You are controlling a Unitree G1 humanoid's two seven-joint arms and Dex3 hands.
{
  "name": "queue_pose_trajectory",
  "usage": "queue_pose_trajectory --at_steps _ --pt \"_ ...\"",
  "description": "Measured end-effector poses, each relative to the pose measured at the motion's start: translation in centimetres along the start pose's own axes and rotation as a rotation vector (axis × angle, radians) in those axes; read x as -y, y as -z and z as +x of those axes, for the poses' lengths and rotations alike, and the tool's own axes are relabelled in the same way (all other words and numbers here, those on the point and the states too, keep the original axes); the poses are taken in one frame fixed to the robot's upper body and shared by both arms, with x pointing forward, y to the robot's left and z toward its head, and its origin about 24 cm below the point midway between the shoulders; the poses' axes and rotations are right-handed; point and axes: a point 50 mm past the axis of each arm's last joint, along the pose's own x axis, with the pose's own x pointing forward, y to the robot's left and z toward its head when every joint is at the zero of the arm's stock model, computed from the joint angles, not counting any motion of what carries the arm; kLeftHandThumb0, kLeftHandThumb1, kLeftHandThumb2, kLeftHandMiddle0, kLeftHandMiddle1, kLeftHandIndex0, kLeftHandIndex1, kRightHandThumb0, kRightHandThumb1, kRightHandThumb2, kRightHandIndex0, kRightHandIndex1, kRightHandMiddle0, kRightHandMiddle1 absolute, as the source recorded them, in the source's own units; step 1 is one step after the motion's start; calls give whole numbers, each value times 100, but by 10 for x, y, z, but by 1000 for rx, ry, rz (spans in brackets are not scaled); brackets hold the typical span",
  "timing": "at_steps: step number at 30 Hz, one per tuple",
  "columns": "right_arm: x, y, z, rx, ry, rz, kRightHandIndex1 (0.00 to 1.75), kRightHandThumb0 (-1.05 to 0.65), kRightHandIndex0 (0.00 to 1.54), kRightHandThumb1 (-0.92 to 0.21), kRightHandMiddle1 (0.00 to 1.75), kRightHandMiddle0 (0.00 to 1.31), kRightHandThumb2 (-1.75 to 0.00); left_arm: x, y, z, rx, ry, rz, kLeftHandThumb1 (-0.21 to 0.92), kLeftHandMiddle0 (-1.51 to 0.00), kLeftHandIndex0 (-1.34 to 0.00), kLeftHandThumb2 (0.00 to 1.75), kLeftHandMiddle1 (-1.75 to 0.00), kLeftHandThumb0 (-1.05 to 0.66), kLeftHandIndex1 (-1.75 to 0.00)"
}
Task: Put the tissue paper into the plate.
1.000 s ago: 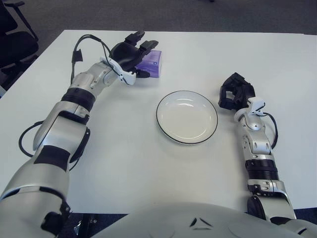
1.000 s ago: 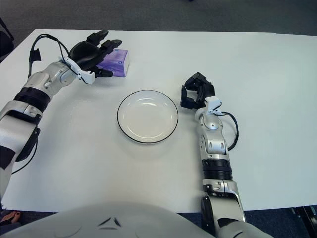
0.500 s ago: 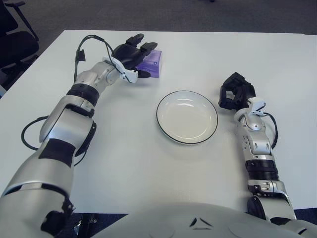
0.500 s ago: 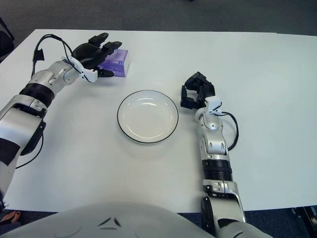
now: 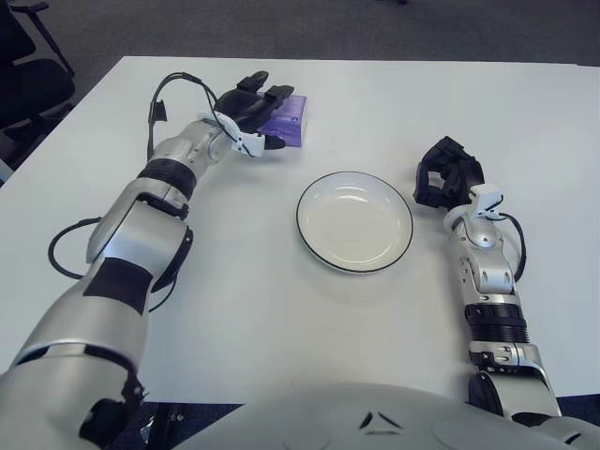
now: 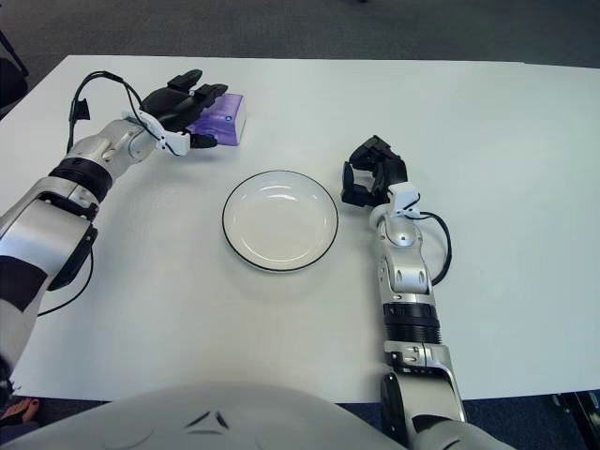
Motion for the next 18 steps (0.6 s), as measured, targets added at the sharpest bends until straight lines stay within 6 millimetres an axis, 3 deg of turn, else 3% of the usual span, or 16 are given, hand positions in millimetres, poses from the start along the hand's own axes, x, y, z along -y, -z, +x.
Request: queue_pose_trajectory --at_steps 18 --pt "-1 0 0 2 -20 0 175 -49 119 -29 175 63 -135 15 -5 4 -48 43 -32 92 -2 0 72 -1 -105 -42"
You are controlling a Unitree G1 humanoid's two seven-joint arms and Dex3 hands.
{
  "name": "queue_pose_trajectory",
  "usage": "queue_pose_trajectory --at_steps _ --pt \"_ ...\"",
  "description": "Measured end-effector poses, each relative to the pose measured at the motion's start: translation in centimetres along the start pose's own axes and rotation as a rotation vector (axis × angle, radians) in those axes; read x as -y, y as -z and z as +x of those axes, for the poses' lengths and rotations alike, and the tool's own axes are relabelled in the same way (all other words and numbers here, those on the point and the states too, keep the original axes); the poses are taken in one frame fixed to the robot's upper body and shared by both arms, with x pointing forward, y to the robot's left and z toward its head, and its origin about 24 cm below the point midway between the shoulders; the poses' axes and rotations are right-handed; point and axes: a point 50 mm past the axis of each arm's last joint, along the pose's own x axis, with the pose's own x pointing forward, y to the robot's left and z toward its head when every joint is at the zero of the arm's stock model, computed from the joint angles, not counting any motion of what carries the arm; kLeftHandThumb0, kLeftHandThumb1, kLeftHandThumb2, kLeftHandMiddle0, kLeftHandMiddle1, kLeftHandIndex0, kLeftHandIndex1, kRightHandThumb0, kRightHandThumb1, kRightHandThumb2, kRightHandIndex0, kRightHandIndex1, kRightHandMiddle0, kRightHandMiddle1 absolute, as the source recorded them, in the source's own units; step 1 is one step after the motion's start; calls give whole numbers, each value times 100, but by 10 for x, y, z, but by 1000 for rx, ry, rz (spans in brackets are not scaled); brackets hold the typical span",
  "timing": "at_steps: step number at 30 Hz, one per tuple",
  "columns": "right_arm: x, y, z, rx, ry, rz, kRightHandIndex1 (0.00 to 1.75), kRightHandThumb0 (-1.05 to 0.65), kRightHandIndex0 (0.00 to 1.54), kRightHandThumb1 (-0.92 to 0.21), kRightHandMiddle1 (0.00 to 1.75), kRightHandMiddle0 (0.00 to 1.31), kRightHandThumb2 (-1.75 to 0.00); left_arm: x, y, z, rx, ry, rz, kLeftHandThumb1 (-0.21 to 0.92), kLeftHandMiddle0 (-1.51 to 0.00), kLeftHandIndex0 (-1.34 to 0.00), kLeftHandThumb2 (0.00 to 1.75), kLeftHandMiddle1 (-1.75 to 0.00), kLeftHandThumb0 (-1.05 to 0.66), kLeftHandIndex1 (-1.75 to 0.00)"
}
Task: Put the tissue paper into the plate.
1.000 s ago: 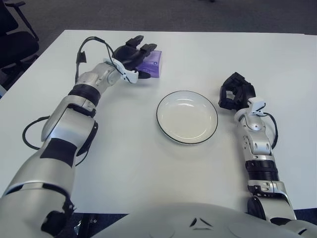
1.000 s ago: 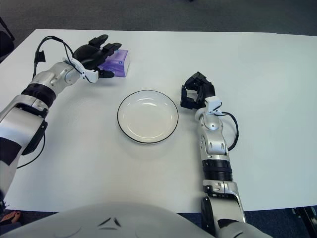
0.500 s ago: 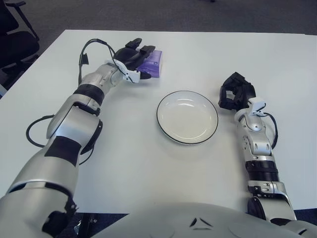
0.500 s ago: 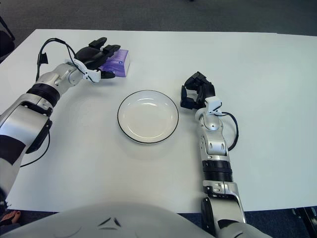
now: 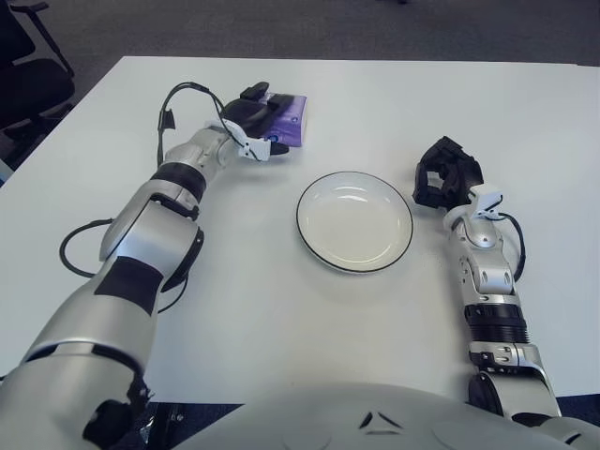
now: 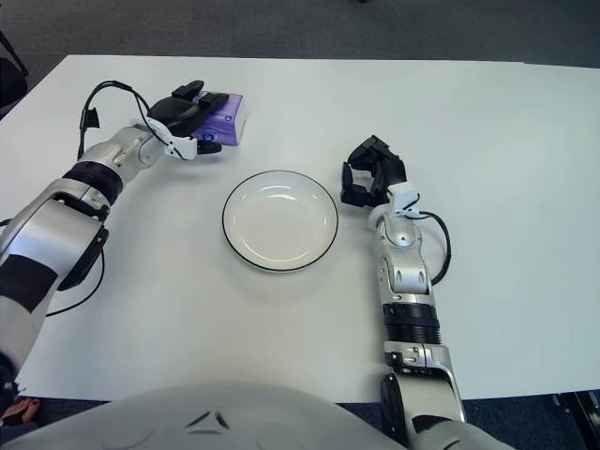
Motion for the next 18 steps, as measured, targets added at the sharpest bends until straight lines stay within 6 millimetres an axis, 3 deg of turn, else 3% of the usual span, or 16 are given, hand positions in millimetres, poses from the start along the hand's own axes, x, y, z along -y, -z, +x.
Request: queue_pose_trajectory --at_steps 18 --pt "-2 -1 -1 6 -25 -1 175 -49 119 -29 175 63 -135 4 -4 3 -25 1 -38 92 -10 0 67 -7 -104 -54"
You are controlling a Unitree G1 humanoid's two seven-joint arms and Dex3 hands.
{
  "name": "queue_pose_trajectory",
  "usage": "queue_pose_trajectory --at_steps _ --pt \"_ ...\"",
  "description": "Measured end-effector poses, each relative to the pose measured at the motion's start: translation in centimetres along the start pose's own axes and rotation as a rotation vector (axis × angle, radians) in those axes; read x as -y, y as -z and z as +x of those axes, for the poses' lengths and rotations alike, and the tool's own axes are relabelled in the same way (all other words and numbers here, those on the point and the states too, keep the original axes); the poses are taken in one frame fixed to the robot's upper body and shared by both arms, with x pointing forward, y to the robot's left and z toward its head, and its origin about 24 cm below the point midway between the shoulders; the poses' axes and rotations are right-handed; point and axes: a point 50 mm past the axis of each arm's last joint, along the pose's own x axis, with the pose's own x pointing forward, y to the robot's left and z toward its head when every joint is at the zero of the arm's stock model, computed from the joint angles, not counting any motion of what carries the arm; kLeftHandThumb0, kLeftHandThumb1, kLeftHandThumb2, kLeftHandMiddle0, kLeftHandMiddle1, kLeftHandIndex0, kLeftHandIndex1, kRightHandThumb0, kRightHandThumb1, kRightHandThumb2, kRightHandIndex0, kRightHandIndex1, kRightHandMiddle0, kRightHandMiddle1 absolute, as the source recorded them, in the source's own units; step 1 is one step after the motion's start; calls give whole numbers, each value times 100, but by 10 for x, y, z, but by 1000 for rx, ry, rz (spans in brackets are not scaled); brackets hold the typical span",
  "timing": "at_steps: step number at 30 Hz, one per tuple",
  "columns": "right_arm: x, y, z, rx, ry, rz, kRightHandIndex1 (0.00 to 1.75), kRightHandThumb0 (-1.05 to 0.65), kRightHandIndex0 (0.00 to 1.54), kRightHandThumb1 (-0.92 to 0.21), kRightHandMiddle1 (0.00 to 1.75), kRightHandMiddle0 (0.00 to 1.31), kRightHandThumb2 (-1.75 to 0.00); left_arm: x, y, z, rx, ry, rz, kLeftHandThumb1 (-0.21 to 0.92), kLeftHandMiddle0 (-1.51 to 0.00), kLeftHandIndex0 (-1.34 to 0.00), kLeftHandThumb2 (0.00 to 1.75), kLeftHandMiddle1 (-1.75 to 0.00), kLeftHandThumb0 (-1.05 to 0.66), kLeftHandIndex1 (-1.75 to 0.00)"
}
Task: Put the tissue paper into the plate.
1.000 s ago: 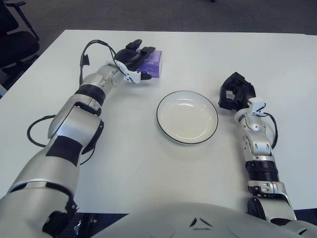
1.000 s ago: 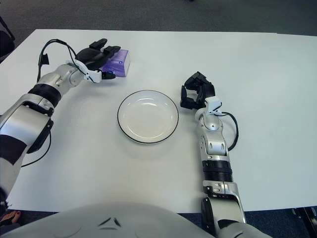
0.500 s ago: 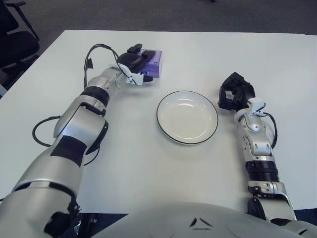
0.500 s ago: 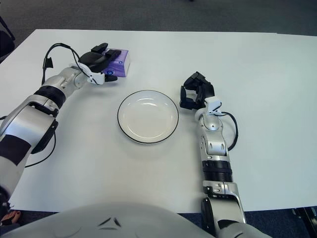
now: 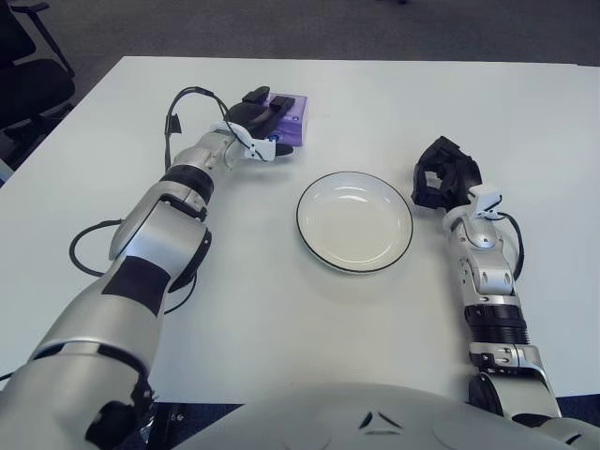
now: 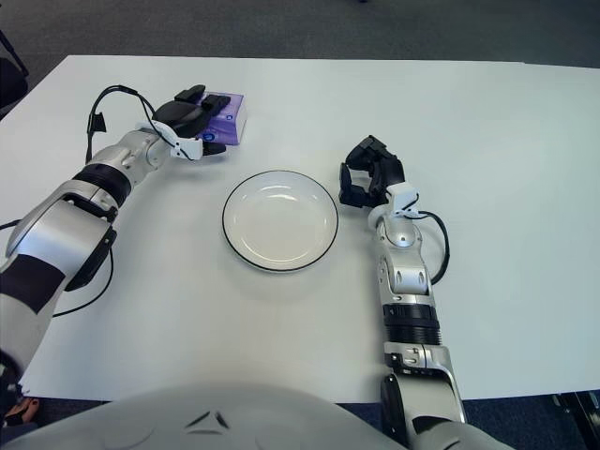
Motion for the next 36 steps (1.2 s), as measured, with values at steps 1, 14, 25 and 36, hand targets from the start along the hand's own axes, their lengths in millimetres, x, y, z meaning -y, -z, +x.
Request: queue_pose_trajectory --at_steps 1,14,25,36 --pt "0 0 0 0 0 0 175 -49 119 -29 175 63 -135 0 0 0 1 0 0 92 -10 0 67 -7 -104 -55" --pt "-1 -3 -1 14 -4 -1 175 -49 119 -29 175 63 -134 -4 0 -6 94 11 3 92 -7 0 64 -6 -102 -56" --pt "-2 -3 -1 14 -18 -1 175 -49 119 -29 175 63 -134 -5 6 -27 232 61 19 92 -8 0 79 -8 -103 -43" --pt "-1 -2 -2 9 -25 -5 175 -48 118 -30 175 63 -134 -7 9 -49 304 91 45 92 -10 0 87 -10 -105 -40"
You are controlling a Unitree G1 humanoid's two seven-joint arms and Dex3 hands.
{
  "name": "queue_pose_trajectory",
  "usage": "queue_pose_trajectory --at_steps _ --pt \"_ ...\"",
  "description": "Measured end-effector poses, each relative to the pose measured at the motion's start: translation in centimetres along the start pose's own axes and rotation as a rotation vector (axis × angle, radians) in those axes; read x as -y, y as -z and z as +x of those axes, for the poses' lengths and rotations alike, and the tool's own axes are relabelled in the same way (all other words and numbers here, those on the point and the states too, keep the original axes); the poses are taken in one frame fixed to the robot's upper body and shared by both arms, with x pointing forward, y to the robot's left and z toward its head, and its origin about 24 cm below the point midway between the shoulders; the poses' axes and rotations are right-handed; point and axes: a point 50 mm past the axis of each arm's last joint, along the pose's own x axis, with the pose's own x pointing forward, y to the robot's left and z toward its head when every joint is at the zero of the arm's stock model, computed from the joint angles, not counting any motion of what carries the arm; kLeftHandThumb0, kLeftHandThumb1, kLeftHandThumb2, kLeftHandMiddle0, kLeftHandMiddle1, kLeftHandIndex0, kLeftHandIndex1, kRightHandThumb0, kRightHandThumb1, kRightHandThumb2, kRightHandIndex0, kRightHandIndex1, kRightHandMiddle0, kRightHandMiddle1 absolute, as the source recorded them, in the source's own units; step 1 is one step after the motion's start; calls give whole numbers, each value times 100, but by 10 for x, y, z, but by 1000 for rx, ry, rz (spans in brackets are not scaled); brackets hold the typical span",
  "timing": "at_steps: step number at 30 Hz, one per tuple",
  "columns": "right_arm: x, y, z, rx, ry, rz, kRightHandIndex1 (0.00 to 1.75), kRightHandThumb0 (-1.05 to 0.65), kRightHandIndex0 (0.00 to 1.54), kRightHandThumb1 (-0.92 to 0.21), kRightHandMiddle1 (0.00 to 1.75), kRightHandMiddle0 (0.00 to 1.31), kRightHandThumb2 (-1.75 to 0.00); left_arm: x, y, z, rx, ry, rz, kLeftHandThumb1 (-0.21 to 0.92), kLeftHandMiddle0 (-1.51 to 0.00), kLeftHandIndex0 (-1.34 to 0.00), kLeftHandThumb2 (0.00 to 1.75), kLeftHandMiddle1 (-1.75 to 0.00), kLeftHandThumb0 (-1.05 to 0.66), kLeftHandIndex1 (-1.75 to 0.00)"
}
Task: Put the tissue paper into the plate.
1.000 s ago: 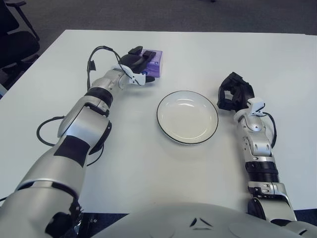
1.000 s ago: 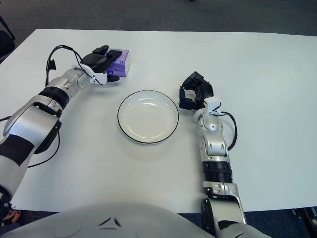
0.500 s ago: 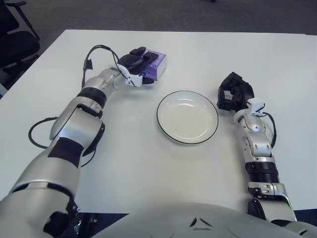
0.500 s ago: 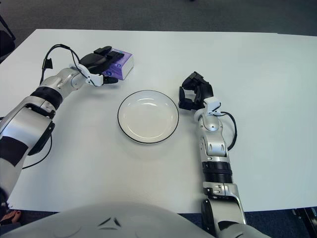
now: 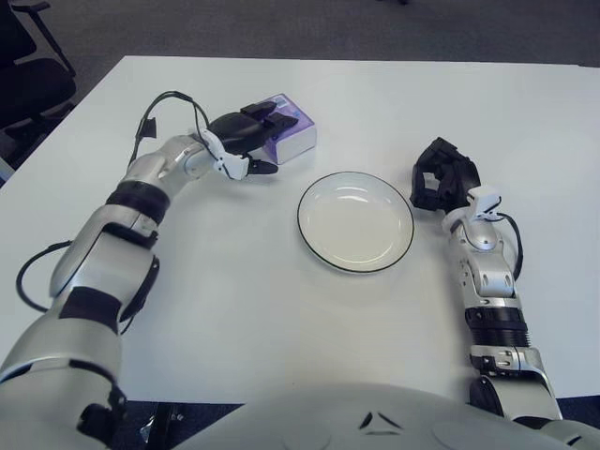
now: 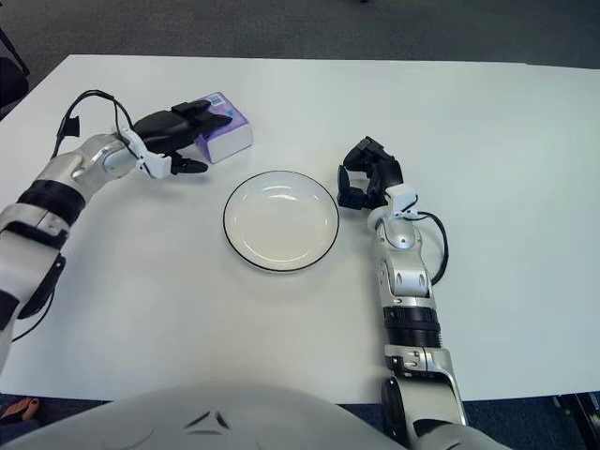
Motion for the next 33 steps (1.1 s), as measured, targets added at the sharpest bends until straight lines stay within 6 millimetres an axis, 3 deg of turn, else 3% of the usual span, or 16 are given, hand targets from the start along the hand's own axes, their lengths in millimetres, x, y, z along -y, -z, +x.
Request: queue_pose_trajectory --at_steps 14,24,33 --pt "1 2 -1 -17 7 -3 175 -48 117 -30 175 63 -134 4 -11 -28 47 2 -16 92 -12 0 85 -12 -105 -42" --pt "1 5 -2 -43 10 -4 175 -48 117 -30 175 63 -134 2 -17 -40 30 32 -26 92 -13 0 85 -13 -102 -35" --pt "2 6 -2 -54 13 -6 175 -48 118 -30 175 63 -134 2 -23 -45 26 34 -37 92 -16 0 83 -16 -102 -41"
